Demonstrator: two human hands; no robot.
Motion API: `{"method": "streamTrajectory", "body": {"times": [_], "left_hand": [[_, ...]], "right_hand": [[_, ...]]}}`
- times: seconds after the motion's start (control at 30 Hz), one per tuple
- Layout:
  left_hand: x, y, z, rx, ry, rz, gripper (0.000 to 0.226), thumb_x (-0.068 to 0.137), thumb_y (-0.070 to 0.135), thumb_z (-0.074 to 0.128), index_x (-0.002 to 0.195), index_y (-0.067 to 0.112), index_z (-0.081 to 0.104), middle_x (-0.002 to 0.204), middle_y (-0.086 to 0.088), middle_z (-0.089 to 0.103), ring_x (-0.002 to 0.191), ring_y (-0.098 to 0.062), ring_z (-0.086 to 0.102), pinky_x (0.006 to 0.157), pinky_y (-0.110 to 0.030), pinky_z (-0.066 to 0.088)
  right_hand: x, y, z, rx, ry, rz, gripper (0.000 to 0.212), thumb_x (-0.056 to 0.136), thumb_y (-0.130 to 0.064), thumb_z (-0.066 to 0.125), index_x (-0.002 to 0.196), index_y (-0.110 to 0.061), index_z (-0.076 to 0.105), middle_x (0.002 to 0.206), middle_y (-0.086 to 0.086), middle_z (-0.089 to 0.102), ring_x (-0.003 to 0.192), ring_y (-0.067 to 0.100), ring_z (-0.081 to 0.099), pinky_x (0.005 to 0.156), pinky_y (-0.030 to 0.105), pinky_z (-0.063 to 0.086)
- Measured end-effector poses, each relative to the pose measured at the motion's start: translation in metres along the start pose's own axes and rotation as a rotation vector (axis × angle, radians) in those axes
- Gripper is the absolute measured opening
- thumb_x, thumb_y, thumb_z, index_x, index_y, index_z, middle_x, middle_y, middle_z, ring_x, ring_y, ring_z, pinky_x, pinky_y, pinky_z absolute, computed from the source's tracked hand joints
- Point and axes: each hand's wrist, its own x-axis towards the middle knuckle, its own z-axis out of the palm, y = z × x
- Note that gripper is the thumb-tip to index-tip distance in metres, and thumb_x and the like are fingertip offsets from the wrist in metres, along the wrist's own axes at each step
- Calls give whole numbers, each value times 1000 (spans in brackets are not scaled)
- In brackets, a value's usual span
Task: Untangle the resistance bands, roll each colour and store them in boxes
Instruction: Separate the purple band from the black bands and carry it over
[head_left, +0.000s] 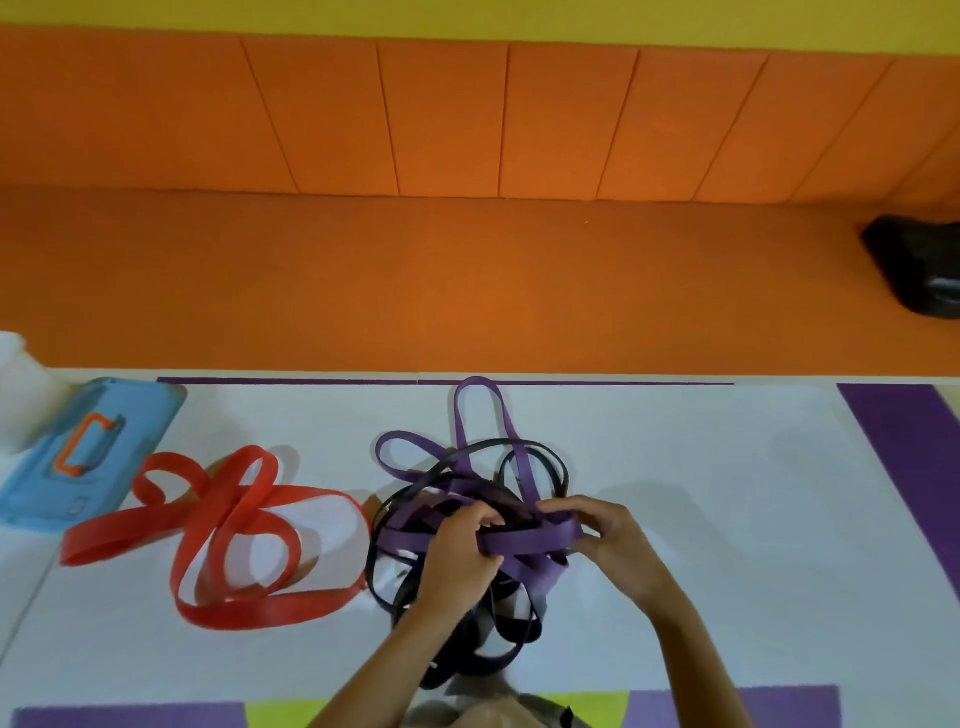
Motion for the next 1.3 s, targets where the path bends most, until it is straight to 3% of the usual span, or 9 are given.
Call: {"method": "streamTrajectory", "body": {"times": [0.2,0.37,0.47,0.6,0.77,0.97,1.07,1.17,1.3], "left_hand": [[-19,-12,17,248,70,43,46,90,24,77,133,25,62,134,6,59,126,-20,55,104,-39,49],[-32,-21,9,327,91,75,69,91,21,74,154,32,48,151,8,52,140,-21,47,114,-42,43],[-31,-28,-7,320,133,14,68,91,25,75,154,29,48,152,4,52,144,-24,45,116,-43,40],[-27,-38,-30,219,99,82,74,82,50,84,149,37,54,159,11,42,154,-13,30,126,-41,25],[-8,-39,-57,77,-88,102,85,68,90,69,144,59,49,167,29,18,160,-1,-1,129,-41,6],[43,-50,-66,504,-160,-231,84,85,56,77,158,40,38,176,-8,-2,163,-34,-10,129,-55,5],[59,-60,-70,552,-243,-278,79,81,70,71,149,40,45,173,-9,15,162,-34,1,127,-56,6],[72,-62,-72,444,-364,-245,54,81,89,49,108,44,60,137,6,54,140,-26,41,119,-53,19],[85,-63,-66,347,-254,-277,41,105,61,37,95,34,65,101,13,66,109,-20,60,94,-44,33]], "right_hand": [[-19,-10,10,128,184,-107,47,87,22,66,117,-13,77,110,5,79,98,22,75,82,24,59],[-27,-3,24,34,46,0,54,86,25,63,118,-17,75,115,0,79,111,21,73,93,36,56],[-26,7,24,-57,32,135,56,85,24,57,113,-22,75,117,2,75,99,16,70,84,29,53],[-18,19,26,-116,106,216,48,84,20,57,104,-17,78,115,7,73,89,25,65,61,21,56],[1,17,19,-68,207,156,50,73,28,66,100,-12,81,102,6,80,93,29,74,80,43,63],[23,22,-2,-206,92,112,72,83,31,49,122,-25,74,118,-1,74,106,8,71,76,13,57],[31,29,-9,-366,-117,143,75,86,24,46,107,-42,76,110,-13,76,101,-7,68,80,8,53],[46,32,-15,-445,-195,273,43,96,-1,60,96,-42,74,83,-19,79,82,-4,73,77,14,56],[70,32,-5,-424,-129,335,11,97,-26,70,99,-36,71,77,-9,77,71,6,74,75,25,61]]}}
